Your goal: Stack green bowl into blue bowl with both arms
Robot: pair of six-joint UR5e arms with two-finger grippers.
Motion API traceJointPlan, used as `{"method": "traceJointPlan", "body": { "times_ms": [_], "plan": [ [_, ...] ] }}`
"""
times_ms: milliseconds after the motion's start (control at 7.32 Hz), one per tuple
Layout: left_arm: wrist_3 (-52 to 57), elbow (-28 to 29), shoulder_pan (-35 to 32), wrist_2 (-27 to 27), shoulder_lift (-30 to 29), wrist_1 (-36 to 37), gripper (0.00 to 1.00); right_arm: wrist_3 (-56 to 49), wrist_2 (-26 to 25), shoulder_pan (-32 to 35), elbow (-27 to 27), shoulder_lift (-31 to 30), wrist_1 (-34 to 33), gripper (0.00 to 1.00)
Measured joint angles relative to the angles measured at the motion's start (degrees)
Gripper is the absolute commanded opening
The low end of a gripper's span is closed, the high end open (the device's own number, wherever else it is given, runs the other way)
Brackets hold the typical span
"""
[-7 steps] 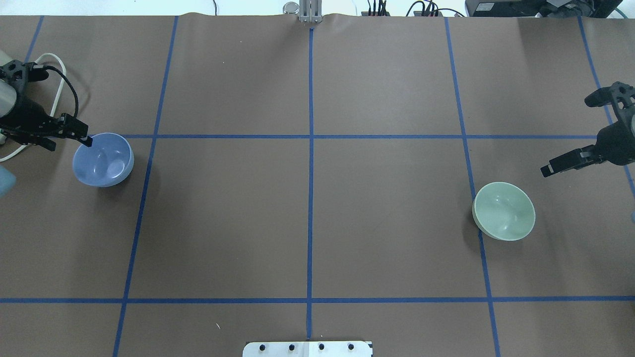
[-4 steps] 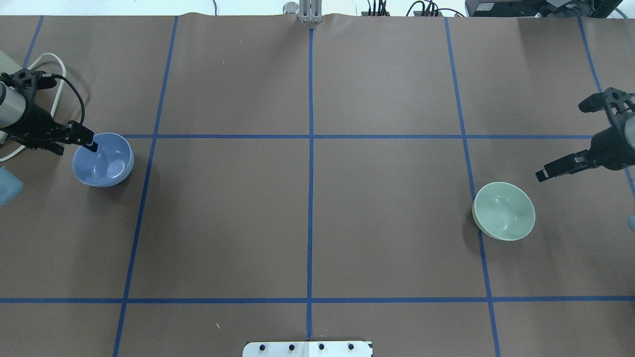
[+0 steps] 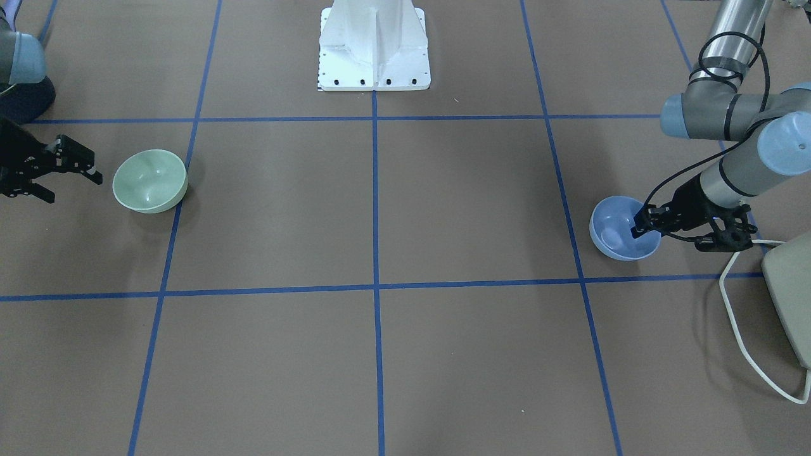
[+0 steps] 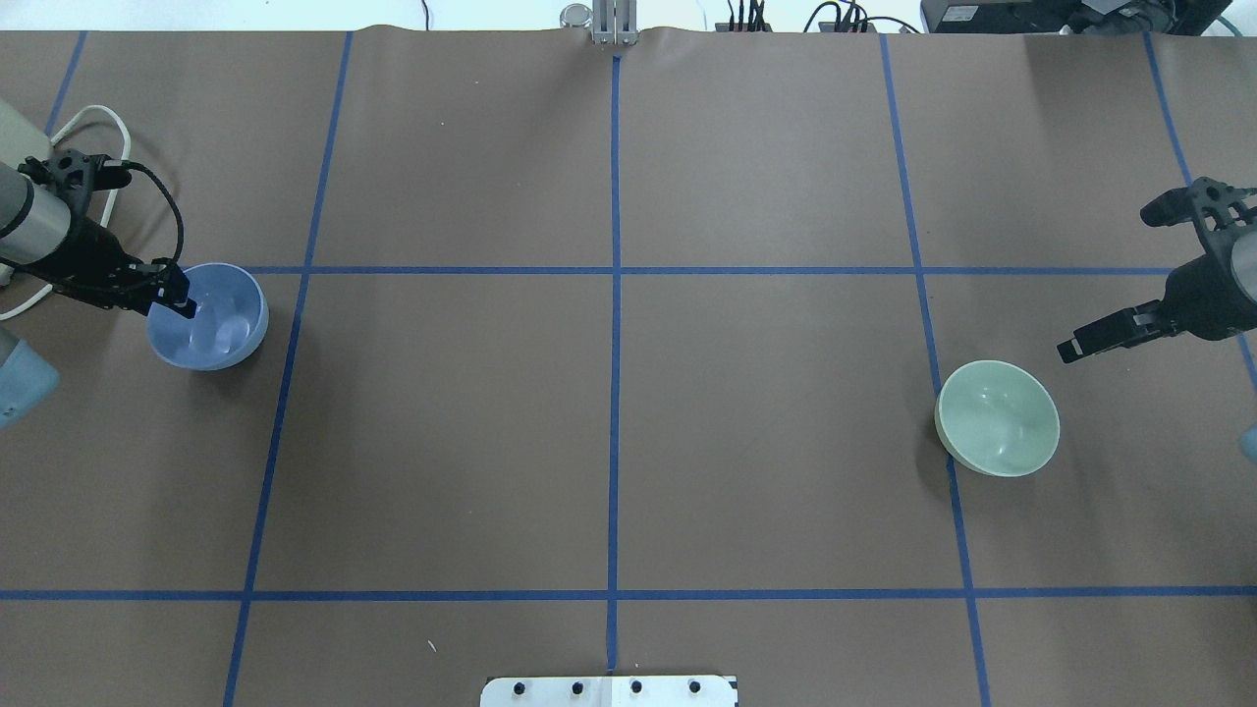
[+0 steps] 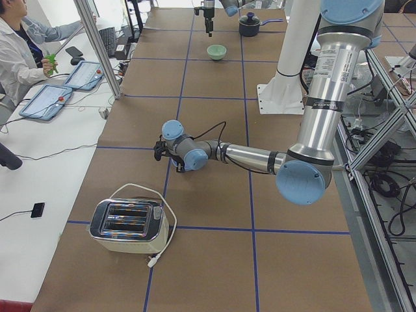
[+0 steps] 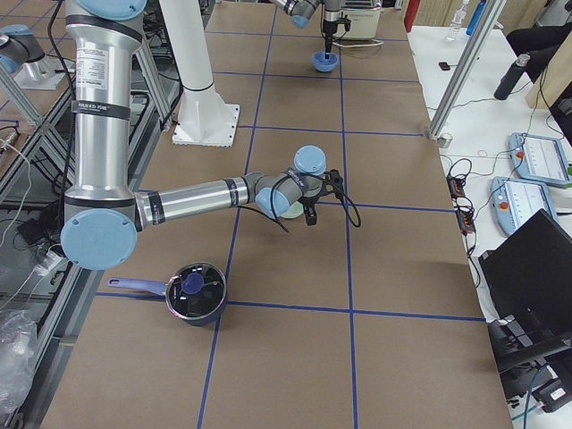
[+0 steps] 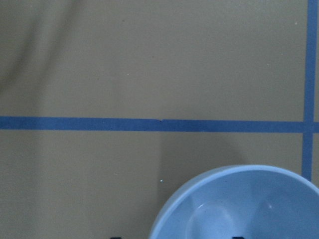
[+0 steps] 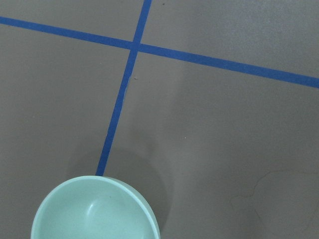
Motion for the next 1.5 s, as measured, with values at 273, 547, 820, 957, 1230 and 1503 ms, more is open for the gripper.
{"method": "traceJointPlan", "body": {
  "times_ms": [273, 547, 820, 957, 1230, 1503],
  "plan": [
    [0.03, 0.07, 0.09, 0.02, 0.02, 0.0, 0.16, -0.06, -0.05, -0.05, -0.01, 0.01, 0.0, 1.0],
    [0.01, 0.04, 0.09, 0.08, 0.11, -0.05, 0.07, -0.07, -0.11, -0.05, -0.02, 0.01, 0.0, 1.0],
    [-0.5, -0.3, 0.1, -0.05, 0.14, -0.16, 0.06, -0.07, -0.18, -0.09, -0.02, 0.01, 0.0, 1.0],
    [-1.14, -0.99, 0.08, -0.31, 0.13, -0.09, 0.06, -0.07, -0.22, -0.11, -0.04, 0.01, 0.0, 1.0],
    [-5.46, -4.18, 0.06, -1.09, -0.24, 0.63, 0.06, -0.07, -0.28, -0.25, -0.09, 0.01, 0.0, 1.0],
    [-16.54, -6.62, 0.77, -2.03, -3.45, 1.08, 0.06, -0.06, -0.26, -0.48, -0.1, 0.01, 0.0, 1.0]
  ]
}}
